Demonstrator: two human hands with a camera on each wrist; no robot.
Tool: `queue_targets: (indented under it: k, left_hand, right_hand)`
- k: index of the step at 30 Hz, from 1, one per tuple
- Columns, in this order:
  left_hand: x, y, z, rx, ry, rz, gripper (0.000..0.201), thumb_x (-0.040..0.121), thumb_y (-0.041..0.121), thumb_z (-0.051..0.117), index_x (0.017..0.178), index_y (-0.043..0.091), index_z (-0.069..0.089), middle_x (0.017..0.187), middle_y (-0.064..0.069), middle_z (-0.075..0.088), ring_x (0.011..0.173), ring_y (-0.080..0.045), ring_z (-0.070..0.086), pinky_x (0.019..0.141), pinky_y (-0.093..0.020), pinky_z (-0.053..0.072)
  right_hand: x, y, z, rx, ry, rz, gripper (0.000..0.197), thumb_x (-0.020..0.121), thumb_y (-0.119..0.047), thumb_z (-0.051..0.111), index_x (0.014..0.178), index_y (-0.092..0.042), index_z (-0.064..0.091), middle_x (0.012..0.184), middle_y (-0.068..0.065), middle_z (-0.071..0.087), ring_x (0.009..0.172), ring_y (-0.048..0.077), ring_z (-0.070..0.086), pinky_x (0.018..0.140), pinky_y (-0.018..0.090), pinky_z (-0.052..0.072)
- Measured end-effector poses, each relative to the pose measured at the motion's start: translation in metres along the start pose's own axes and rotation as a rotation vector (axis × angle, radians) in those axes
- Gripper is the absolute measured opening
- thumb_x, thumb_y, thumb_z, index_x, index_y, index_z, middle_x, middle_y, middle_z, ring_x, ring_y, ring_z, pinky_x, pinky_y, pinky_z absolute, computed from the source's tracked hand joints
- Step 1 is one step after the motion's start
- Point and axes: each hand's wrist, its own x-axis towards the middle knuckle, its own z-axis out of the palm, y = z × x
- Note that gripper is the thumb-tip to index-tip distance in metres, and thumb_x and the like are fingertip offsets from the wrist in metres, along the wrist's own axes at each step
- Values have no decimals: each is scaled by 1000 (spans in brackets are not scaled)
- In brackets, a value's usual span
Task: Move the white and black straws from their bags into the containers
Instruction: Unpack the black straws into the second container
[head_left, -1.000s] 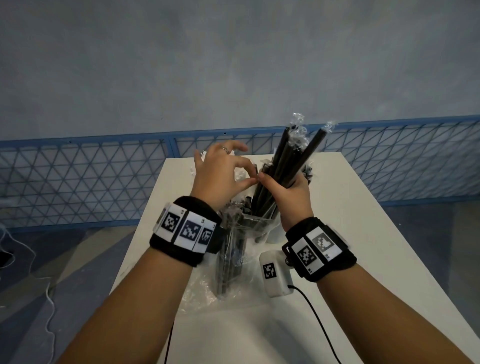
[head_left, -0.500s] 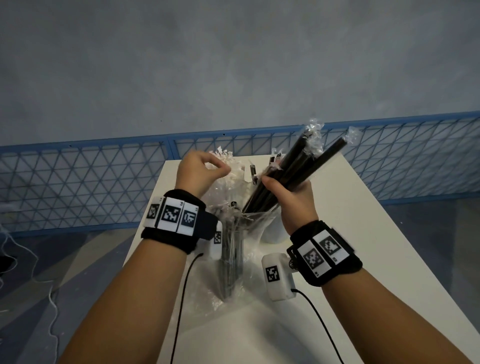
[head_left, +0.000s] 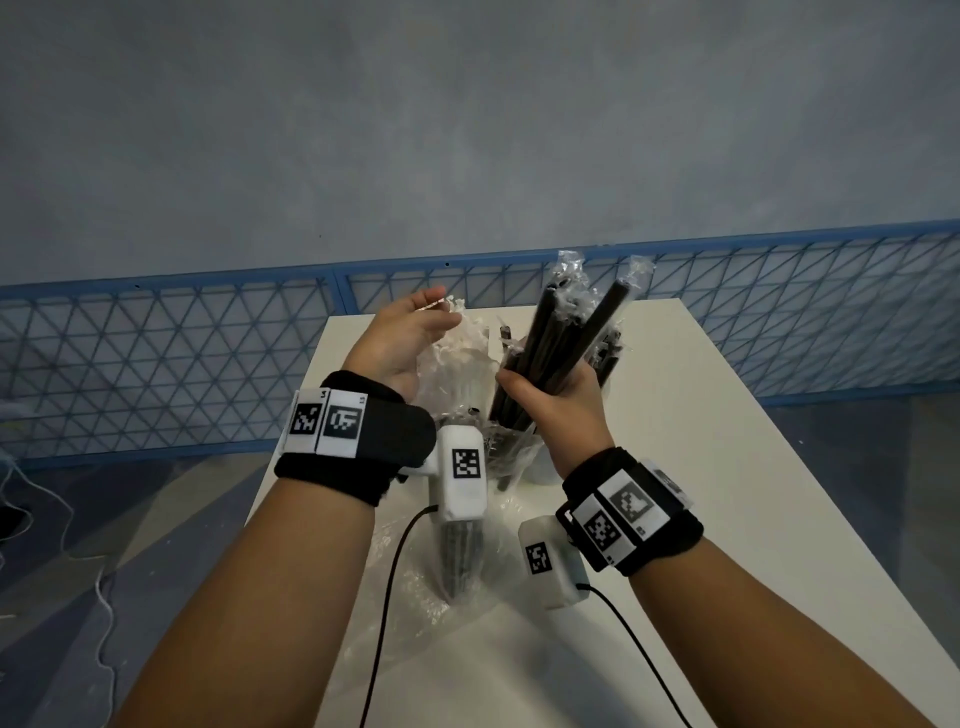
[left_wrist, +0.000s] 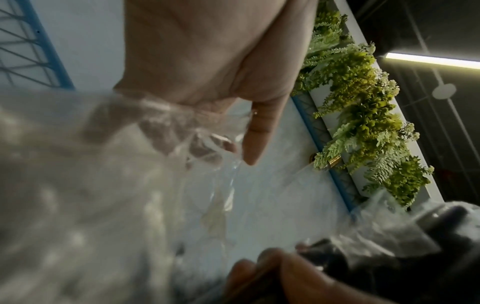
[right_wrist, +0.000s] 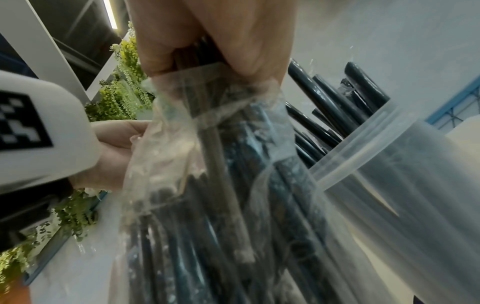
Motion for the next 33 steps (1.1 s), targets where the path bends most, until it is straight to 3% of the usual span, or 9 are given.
queue_targets:
  k: [1, 5, 9, 13, 15, 18, 22, 26, 33]
  left_hand:
    - [-4, 2, 0, -28, -6, -2, 5, 90, 18, 60, 85, 20, 58, 83, 3, 57, 88, -14, 53, 85, -28, 43]
    - [-19, 9, -11, -74, 109, 183, 43, 88, 62, 42, 97, 22, 56, 102, 5, 55, 100, -13, 51, 99, -36, 34]
    - [-57, -23, -21, 244, 56, 392, 78, 64, 55, 66, 129, 22, 37, 119, 12, 49, 111, -5, 48, 94, -23, 37]
    - [-71, -88, -19, 501, -104, 205, 128, 43, 34, 89, 146, 30, 12, 143, 10, 37, 131, -8, 38, 108, -25, 32]
    - [-66, -111, -18, 535, -76, 174, 122, 51, 24, 92, 146, 25, 15, 136, 12, 44, 127, -6, 42, 100, -17, 36]
    - [-52, -128, -23, 524, 61, 192, 78, 62, 15, 87, 125, 23, 43, 106, 10, 61, 109, -15, 59, 81, -16, 46]
    - [-39, -131, -36, 438, 151, 180, 62, 65, 8, 84, 113, 25, 48, 97, 10, 61, 101, -17, 59, 87, -26, 45]
    - [-32, -136, -39, 419, 189, 202, 62, 66, 8, 84, 116, 22, 49, 104, 3, 61, 101, -17, 57, 88, -26, 43]
    - [-24, -141, -45, 377, 252, 173, 57, 67, 7, 82, 113, 20, 51, 107, -4, 63, 104, -26, 60, 94, -42, 49]
  right_hand:
    - [0, 0, 0, -1, 8, 7, 21, 77, 1, 69, 96, -3, 61, 82, -1, 66, 73, 0, 64, 70, 12, 51]
    - [1, 3, -5, 13, 72, 41, 24, 78, -3, 70, 100, 1, 62, 84, 1, 67, 79, 9, 66, 77, 21, 55]
    - [4, 1, -8, 73, 111, 74, 23, 78, -3, 70, 99, 0, 63, 84, 2, 67, 84, 15, 66, 84, 31, 55]
    - [9, -4, -6, 157, 141, 91, 16, 77, 0, 68, 93, -2, 64, 84, 6, 67, 83, 19, 66, 83, 34, 55]
    - [9, -6, -2, 191, 139, 99, 18, 77, 0, 68, 94, -2, 63, 84, 7, 66, 81, 18, 65, 81, 34, 55]
    - [12, -18, -2, 235, 146, 102, 16, 77, 0, 68, 92, -3, 63, 83, 8, 66, 83, 23, 65, 85, 40, 54]
    - [26, -45, -15, 463, 198, 80, 13, 80, 4, 63, 84, -8, 61, 81, 7, 65, 76, 22, 63, 82, 43, 54]
    - [45, -53, -33, 734, 339, 138, 9, 82, 4, 61, 86, -4, 59, 66, 6, 65, 57, 13, 64, 55, 26, 54]
    - [58, -56, -64, 743, 530, 55, 10, 80, 2, 63, 81, -6, 56, 62, 6, 64, 56, 16, 63, 58, 26, 54]
